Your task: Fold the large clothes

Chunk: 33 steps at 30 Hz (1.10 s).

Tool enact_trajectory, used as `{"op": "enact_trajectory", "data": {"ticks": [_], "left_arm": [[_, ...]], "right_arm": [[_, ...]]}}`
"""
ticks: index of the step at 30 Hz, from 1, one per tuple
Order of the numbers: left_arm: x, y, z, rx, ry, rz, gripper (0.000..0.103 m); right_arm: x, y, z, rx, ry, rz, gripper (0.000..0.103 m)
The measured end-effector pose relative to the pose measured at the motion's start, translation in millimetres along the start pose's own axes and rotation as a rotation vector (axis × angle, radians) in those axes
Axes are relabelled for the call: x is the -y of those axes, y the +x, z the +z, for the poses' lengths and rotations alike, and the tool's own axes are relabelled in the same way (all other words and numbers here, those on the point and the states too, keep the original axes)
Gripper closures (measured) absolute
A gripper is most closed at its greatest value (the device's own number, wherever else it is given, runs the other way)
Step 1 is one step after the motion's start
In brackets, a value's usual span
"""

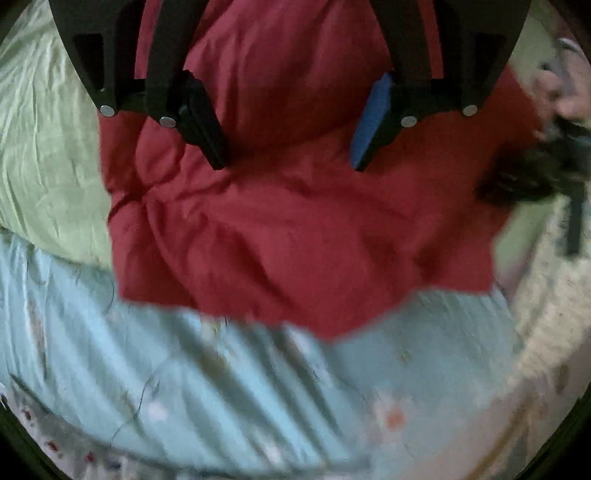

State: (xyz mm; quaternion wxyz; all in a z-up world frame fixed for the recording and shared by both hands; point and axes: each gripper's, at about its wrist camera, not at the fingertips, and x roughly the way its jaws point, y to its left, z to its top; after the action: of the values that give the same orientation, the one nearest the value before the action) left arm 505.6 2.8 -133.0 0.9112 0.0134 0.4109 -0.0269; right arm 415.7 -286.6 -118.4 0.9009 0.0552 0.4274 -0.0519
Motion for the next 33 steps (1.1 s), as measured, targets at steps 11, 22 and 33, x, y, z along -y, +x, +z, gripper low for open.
{"op": "enact_trajectory", "data": {"ticks": [11,22,33], "left_arm": [[-24.4,43.5,10.6,-0.037,-0.103,0.016,0.031],[-32.5,-8.4,5.1,-0.046,-0.099,-0.055,0.032],[-71.7,-67.9,-28.6,-0.008,-0.171,-0.101,0.024]], "right_arm": [[33.2,59.6,13.0,-0.066,0.137,0.022,0.019],[37.2,62.7,11.5,-0.064,0.146,0.030,0.019],[50.3,-13.9,-4.0,0.003,0.165,0.087,0.017]]}}
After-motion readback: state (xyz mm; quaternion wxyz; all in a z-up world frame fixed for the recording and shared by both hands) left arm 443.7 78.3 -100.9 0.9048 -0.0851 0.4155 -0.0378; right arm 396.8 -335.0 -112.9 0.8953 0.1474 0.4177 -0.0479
